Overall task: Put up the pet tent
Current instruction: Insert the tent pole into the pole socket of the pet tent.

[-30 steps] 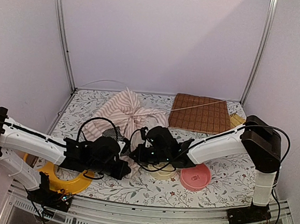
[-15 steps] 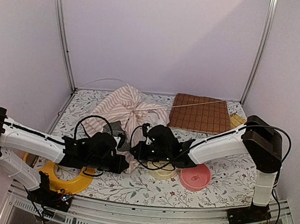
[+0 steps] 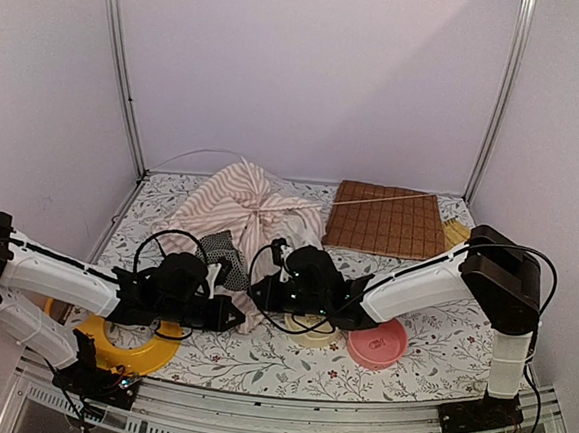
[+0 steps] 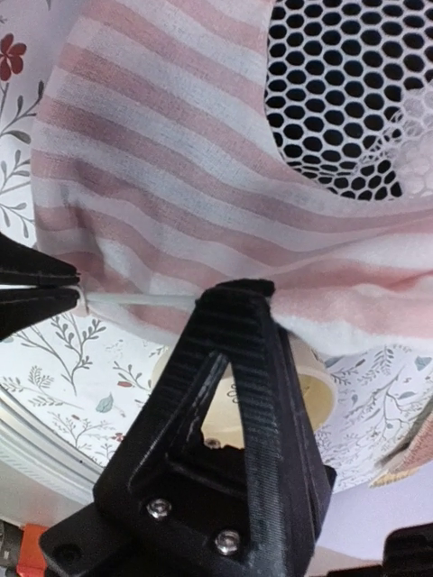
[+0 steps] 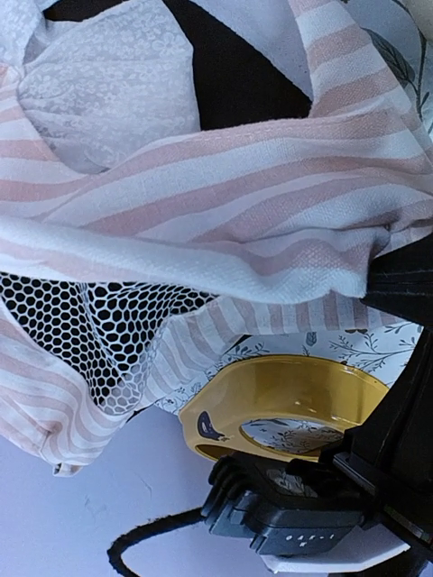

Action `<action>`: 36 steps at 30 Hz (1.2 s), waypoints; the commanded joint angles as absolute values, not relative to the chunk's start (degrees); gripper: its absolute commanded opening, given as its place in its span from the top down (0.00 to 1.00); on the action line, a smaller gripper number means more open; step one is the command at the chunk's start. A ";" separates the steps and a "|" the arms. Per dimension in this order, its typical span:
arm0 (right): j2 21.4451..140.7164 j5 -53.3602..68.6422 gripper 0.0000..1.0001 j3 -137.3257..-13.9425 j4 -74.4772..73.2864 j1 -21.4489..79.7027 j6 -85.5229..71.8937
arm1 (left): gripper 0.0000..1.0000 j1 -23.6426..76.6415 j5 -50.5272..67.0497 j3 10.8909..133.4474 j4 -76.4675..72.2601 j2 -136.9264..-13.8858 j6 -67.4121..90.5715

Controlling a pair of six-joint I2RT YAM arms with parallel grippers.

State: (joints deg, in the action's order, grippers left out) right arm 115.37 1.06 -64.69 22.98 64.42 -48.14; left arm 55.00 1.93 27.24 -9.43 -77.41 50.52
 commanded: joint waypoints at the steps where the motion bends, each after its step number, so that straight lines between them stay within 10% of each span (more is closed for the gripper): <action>1: 116.21 5.56 1.00 -62.83 22.17 66.67 -44.63 | 1.00 51.61 1.30 27.97 -18.51 -78.36 49.87; 28: 116.96 18.91 0.76 -65.61 20.21 60.91 -48.93 | 1.00 53.17 3.03 26.58 -17.31 -82.39 47.67; 36: 119.18 18.17 0.96 -68.91 14.11 60.91 -47.93 | 1.00 53.22 3.21 27.42 -16.54 -82.42 46.29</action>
State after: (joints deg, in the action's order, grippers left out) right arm 117.54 17.06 -67.09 16.40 60.69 -48.40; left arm 54.19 5.93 26.39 -15.38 -81.80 47.81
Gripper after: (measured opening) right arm 0.131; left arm 0.003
